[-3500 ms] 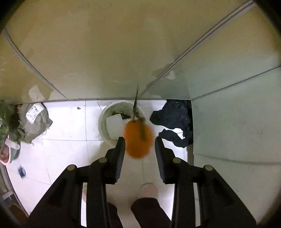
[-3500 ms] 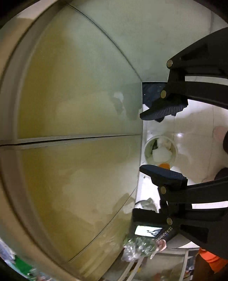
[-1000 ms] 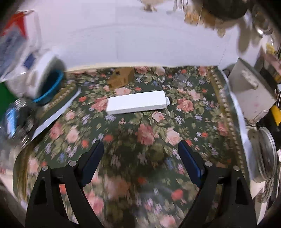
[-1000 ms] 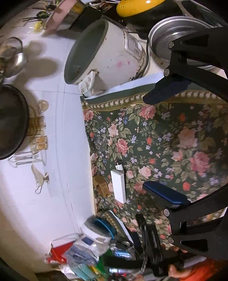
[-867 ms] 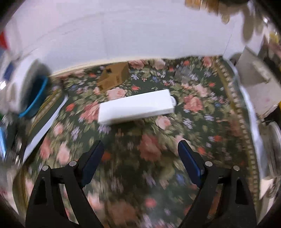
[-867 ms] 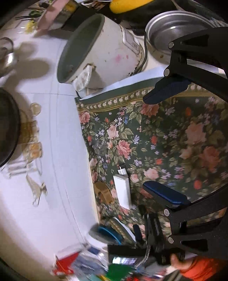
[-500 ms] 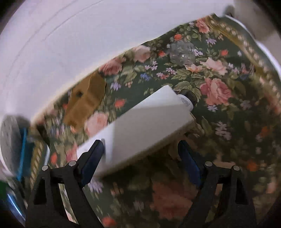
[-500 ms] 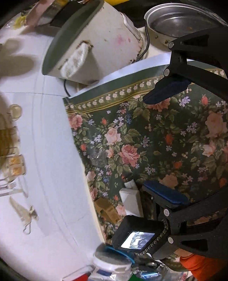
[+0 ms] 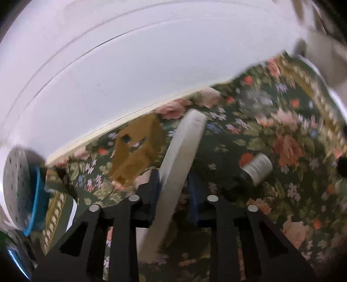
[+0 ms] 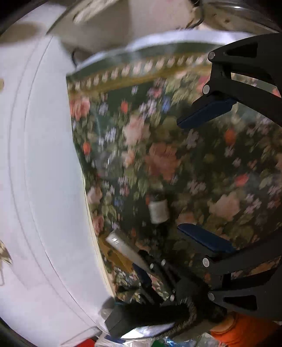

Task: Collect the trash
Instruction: 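Grasp the white box with the left tool while the right grasps the small brown bottle, then lift the white box and brown bottle off the cloth with both tools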

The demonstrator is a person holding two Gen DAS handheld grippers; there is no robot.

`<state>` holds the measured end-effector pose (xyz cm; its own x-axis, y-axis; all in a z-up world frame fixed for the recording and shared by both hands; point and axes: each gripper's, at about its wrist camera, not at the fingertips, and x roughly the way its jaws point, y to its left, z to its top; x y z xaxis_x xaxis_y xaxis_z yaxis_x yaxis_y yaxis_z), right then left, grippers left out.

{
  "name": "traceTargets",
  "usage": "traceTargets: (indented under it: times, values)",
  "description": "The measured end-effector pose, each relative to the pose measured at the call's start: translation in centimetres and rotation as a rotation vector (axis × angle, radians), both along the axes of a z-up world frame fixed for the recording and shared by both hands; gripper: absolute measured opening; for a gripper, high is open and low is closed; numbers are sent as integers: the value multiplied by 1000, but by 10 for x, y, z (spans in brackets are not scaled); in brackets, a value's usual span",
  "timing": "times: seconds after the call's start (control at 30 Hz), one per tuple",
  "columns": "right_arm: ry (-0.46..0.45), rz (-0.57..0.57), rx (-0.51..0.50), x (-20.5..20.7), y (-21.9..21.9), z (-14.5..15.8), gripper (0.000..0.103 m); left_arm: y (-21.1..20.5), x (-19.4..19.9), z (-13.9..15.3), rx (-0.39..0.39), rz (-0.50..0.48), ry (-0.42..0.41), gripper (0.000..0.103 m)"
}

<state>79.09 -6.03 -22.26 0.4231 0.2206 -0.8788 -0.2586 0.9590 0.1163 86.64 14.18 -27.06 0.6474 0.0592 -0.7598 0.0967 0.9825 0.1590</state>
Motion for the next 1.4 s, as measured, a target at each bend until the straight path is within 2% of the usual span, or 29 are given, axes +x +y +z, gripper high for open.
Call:
traceTargets:
  times: [0.07, 0.2, 0.33, 0.47, 0.57, 0.6, 0.73, 0.87, 1.07, 1.2, 1.4]
  values:
    - [7, 44, 14, 8, 15, -8, 87, 20, -2, 9, -101, 29, 30, 16]
    - [41, 122, 26, 24, 44, -27, 87, 48, -11, 15, -208, 77, 58, 16]
    - [69, 158, 8, 37, 68, -47, 87, 64, -27, 11, -233, 114, 79, 16]
    - [93, 107, -22, 46, 74, -64, 85, 68, -45, 10, -257, 125, 82, 16]
    - [127, 59, 24, 51, 67, -73, 71, 70, -53, 11, -270, 124, 78, 16]
    - [133, 46, 59, 52, 65, -73, 62, 69, -55, 11, -274, 123, 78, 16]
    - [118, 28, 63, 47, 59, -71, 60, 63, -61, 13, -286, 116, 80, 16]
    - [83, 35, 73, 31, 51, -59, 60, 50, -67, 22, -283, 105, 67, 16]
    - [-34, 9, 125, 0, 20, -16, 59, 19, -85, 50, -273, 99, 20, 16]
    - [-109, 15, 144, -31, -10, 17, 59, -5, -107, 72, -266, 108, -28, 16]
    - [-208, 85, 176, -81, -46, 61, 59, -47, -164, 115, -263, 160, -125, 16]
